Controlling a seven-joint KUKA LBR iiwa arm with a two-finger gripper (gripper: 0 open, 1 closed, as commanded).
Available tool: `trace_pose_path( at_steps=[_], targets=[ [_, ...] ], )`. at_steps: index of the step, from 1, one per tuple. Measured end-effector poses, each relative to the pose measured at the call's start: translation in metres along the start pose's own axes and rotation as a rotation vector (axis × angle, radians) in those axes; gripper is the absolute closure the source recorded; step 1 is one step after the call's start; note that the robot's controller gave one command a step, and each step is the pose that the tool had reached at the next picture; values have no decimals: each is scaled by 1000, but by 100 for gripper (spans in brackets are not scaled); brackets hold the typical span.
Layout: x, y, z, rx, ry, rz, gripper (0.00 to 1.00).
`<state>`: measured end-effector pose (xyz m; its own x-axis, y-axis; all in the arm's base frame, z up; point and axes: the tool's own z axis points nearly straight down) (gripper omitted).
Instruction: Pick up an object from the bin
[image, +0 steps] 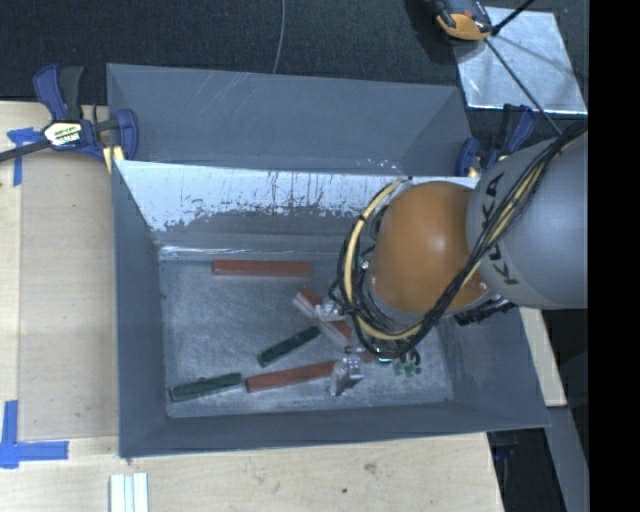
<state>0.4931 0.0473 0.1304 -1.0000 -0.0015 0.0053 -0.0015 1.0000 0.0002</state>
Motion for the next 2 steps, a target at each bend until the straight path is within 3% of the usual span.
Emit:
trace_pose_path(
  at_steps=[1,2],
  targets=[
    [-2,0,-3,0,-8,2,0],
    [-2,1,51,-3,-31,154,100]
  ],
)
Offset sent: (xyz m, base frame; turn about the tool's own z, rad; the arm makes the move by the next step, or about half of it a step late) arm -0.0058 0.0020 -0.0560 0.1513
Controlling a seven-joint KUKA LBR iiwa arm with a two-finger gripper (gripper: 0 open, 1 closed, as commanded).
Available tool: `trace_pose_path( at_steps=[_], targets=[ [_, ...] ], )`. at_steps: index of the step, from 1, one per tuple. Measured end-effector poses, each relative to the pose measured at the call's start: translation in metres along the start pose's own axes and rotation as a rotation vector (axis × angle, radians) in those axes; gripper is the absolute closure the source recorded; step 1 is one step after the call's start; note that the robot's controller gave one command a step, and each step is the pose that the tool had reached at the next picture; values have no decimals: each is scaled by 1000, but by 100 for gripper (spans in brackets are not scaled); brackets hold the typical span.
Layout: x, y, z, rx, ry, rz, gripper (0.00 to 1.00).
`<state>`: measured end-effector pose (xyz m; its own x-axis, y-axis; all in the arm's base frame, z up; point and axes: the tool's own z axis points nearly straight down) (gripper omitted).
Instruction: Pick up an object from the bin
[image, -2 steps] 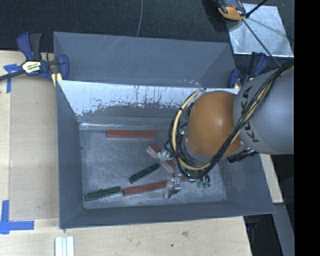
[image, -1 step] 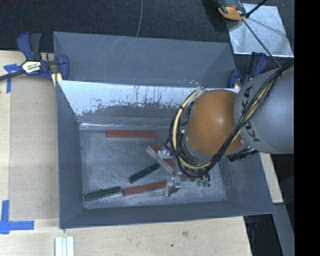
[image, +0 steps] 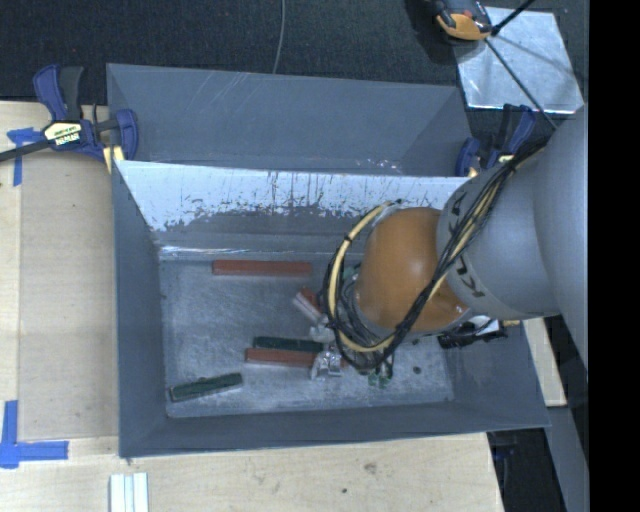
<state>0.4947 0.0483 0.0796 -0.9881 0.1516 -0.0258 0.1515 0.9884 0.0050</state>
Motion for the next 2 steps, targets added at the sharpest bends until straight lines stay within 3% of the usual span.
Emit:
trace_pose_path(
  at_steps=[1,2],
  targets=[
    [0,0,0,0,0,1,100],
    [2,0,-175,3,18,8,100]
  ],
)
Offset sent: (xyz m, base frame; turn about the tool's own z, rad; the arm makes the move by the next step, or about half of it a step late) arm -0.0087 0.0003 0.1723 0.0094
